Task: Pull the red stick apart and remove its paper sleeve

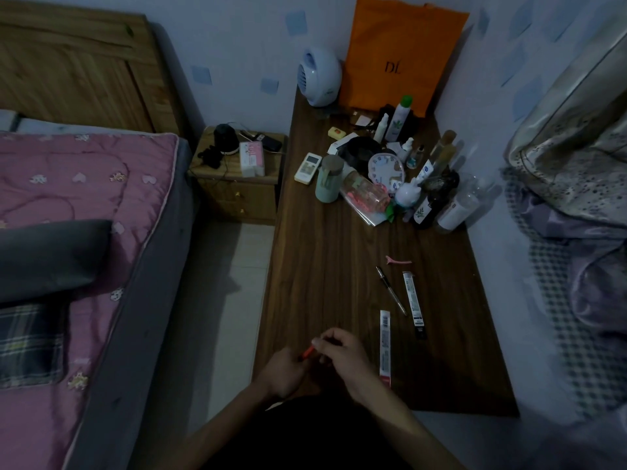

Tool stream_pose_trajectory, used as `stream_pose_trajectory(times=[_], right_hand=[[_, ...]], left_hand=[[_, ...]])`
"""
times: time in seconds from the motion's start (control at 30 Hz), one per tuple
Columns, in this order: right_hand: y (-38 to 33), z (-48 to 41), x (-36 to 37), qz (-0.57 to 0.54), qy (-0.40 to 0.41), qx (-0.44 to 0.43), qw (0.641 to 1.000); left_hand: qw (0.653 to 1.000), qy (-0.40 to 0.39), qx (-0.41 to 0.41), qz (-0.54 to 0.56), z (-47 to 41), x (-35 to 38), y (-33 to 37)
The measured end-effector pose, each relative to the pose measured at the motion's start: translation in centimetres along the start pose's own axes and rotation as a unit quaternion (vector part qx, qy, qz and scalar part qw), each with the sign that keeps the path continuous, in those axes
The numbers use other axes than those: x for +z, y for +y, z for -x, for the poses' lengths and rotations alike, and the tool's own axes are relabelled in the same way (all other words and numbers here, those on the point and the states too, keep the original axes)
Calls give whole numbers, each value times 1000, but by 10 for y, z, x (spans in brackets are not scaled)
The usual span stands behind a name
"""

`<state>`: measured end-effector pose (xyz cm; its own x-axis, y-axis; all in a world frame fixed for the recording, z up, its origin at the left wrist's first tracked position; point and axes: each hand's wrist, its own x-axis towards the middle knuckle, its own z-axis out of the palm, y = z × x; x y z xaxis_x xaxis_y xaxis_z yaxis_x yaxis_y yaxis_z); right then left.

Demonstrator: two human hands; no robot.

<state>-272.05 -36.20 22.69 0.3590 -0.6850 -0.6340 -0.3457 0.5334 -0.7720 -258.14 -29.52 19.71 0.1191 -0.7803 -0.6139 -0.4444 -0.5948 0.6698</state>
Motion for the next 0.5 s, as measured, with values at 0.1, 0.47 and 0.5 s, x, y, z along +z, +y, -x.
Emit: stream_pose_trajectory(times=[0.1,0.47,0.5], right_hand=[[1,0,-2,-8,-20,11,1000],[5,-1,-3,4,-5,11,1000],[6,-1,-3,3,-7,13,1000]], left_hand=[[1000,-13,9,-2,2,-1,1],[1000,-17,-5,0,0,2,-1],[1000,-19,-6,-2,-1,2,-2]])
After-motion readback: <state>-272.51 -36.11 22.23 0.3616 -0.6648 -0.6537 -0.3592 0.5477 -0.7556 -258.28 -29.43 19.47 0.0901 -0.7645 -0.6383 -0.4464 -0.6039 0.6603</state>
